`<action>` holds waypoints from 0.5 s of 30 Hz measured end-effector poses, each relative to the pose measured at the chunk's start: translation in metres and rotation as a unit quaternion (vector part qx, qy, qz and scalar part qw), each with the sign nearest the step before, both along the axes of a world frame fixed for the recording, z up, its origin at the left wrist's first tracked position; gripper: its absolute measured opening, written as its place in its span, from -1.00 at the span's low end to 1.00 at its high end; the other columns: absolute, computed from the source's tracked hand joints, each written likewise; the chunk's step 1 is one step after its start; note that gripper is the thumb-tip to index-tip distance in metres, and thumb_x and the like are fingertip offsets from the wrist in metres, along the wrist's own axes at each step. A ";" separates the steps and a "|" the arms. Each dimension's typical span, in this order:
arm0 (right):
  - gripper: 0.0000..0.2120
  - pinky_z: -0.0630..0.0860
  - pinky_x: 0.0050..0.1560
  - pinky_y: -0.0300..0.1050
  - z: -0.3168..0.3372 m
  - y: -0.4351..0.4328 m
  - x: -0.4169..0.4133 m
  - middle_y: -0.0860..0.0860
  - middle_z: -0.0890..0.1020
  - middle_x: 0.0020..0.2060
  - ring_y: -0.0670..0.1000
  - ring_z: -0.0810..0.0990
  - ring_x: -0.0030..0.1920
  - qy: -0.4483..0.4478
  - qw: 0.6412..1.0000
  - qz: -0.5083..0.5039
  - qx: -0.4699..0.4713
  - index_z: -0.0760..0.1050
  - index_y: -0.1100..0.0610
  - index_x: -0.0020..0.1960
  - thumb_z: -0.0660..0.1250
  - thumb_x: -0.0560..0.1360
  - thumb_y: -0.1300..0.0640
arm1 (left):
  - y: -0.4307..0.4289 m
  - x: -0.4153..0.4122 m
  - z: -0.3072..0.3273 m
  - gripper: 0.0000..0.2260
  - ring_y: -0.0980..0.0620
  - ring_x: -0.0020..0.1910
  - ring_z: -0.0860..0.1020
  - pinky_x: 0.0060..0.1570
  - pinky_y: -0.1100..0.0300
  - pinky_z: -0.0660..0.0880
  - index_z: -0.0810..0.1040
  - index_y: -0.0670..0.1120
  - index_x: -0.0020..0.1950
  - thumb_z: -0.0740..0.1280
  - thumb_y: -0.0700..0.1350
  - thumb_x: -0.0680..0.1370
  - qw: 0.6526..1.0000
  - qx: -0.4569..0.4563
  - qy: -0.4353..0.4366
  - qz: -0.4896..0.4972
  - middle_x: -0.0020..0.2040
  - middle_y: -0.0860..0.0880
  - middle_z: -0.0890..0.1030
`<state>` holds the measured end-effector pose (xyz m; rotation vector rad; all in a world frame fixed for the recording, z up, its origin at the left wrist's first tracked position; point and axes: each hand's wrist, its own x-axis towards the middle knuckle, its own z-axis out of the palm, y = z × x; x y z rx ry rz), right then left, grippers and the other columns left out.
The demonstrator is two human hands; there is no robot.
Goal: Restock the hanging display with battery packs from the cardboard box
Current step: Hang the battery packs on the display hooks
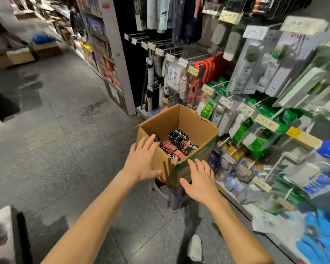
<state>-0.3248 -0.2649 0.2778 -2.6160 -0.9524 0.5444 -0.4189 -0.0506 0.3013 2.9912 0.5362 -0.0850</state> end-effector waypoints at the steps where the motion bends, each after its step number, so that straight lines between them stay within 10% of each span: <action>1: -0.29 -0.06 0.59 0.26 -0.002 0.003 0.001 0.05 0.02 0.63 0.16 -0.12 0.63 0.002 1.000 -0.004 -0.003 -0.03 0.01 0.64 0.18 0.62 -0.19 | 0.004 0.005 -0.003 0.00 -0.15 0.65 -0.07 0.57 -0.22 0.04 0.08 -0.03 0.64 0.39 0.41 0.37 1.000 -0.006 0.004 0.000 0.68 -0.03 -0.09; 15: -0.31 0.08 0.55 0.17 -0.053 0.086 0.116 0.01 0.08 0.61 0.09 -0.03 0.61 0.104 0.991 -0.072 0.030 0.02 0.02 0.62 0.24 0.60 -0.10 | 0.062 0.137 -0.065 -0.21 -0.13 0.65 -0.07 0.57 -0.17 0.03 0.07 0.02 0.65 0.31 0.28 0.54 0.995 -0.022 0.095 -0.028 0.68 0.00 -0.09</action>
